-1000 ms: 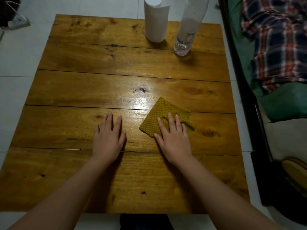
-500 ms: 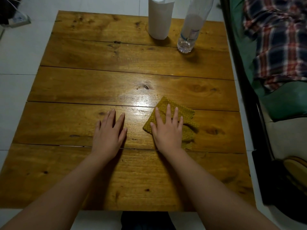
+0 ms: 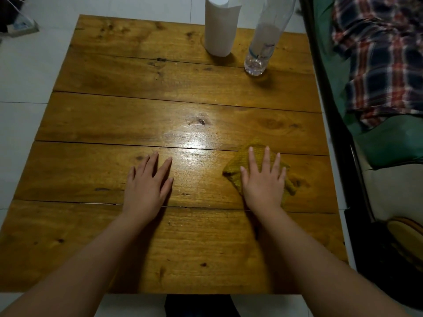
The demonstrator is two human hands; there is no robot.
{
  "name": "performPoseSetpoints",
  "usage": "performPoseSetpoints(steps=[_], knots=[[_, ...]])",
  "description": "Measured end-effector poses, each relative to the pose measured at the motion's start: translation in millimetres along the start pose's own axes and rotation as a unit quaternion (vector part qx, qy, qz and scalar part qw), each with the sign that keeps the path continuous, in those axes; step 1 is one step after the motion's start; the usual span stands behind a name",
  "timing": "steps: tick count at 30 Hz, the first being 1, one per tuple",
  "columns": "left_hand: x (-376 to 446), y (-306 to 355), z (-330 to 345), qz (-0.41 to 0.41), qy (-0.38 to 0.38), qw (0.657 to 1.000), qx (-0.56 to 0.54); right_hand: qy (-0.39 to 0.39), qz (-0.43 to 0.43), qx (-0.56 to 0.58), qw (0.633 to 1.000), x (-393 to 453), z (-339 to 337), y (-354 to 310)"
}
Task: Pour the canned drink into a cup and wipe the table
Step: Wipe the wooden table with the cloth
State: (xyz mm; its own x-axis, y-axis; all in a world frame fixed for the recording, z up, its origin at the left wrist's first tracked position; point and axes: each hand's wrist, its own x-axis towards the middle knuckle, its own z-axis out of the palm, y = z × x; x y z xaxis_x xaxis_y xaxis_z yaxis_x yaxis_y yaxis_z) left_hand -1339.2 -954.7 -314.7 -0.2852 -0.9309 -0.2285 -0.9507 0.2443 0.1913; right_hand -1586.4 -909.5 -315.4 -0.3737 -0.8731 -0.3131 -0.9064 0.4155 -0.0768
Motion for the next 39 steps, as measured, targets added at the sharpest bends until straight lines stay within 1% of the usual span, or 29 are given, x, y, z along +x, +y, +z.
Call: performPoseSetpoints(steps=[3, 6, 9, 13, 15, 17, 19, 22, 25, 27, 29, 30, 32, 37, 39], knots=[[-0.8, -6.1, -0.9, 0.004, 0.009, 1.000, 0.010, -0.010, 0.013, 0.014, 1.000, 11.7, -2.7, -4.7], [-0.5, -15.5, -3.5, -0.013, 0.013, 1.000, 0.012, -0.003, -0.012, 0.023, 1.000, 16.3, -2.8, -27.0], [-0.1, -27.1, -5.8, -0.032, 0.018, 0.999, 0.009, -0.006, -0.092, 0.016, 0.996, 16.6, 0.1, -61.6], [0.2, -41.7, -9.7, -0.056, 0.023, 0.998, 0.009, -0.021, -0.221, -0.023, 0.975, -2.9, 11.4, -109.8], [0.1, -47.8, -9.7, -0.058, 0.027, 0.998, 0.016, -0.017, -0.239, -0.051, 0.969, -12.5, 17.4, -117.1], [0.7, -50.7, -10.6, -0.054, 0.024, 0.998, 0.019, -0.018, -0.219, -0.060, 0.974, -11.9, 18.0, -112.1], [4.1, -52.1, -12.7, -0.052, 0.019, 0.998, 0.012, -0.021, -0.175, -0.055, 0.983, -0.5, 14.1, -100.0], [11.7, -55.9, -17.3, -0.051, 0.019, 0.998, 0.005, -0.012, -0.086, -0.031, 0.996, 24.5, 2.7, -71.6], [16.7, -59.4, -20.9, -0.064, 0.017, 0.998, -0.013, 0.001, -0.001, 0.016, 1.000, 46.9, -10.5, -47.4], [17.5, -62.5, -21.0, -0.062, 0.017, 0.998, -0.021, 0.001, 0.026, 0.038, 0.999, 55.9, -14.4, -48.0], [17.4, -66.6, -19.6, -0.050, 0.023, 0.998, -0.027, 0.000, 0.028, 0.041, 0.999, 61.2, -14.9, -61.6], [17.6, -68.7, -18.9, -0.042, 0.028, 0.998, -0.027, 0.000, 0.017, 0.041, 0.999, 63.0, -15.3, -71.2], [17.9, -71.8, -18.8, -0.030, 0.034, 0.999, -0.026, -0.005, -0.032, 0.028, 0.999, 64.6, -15.4, -94.8], [19.5, -80.9, -25.1, -0.055, 0.033, 0.997, -0.031, -0.032, -0.186, -0.020, 0.982, 39.7, -5.4, -169.5], [19.6, -83.1, -26.4, -0.056, 0.039, 0.997, -0.029, -0.030, -0.210, -0.023, 0.977, 19.0, 4.9, -182.4]])
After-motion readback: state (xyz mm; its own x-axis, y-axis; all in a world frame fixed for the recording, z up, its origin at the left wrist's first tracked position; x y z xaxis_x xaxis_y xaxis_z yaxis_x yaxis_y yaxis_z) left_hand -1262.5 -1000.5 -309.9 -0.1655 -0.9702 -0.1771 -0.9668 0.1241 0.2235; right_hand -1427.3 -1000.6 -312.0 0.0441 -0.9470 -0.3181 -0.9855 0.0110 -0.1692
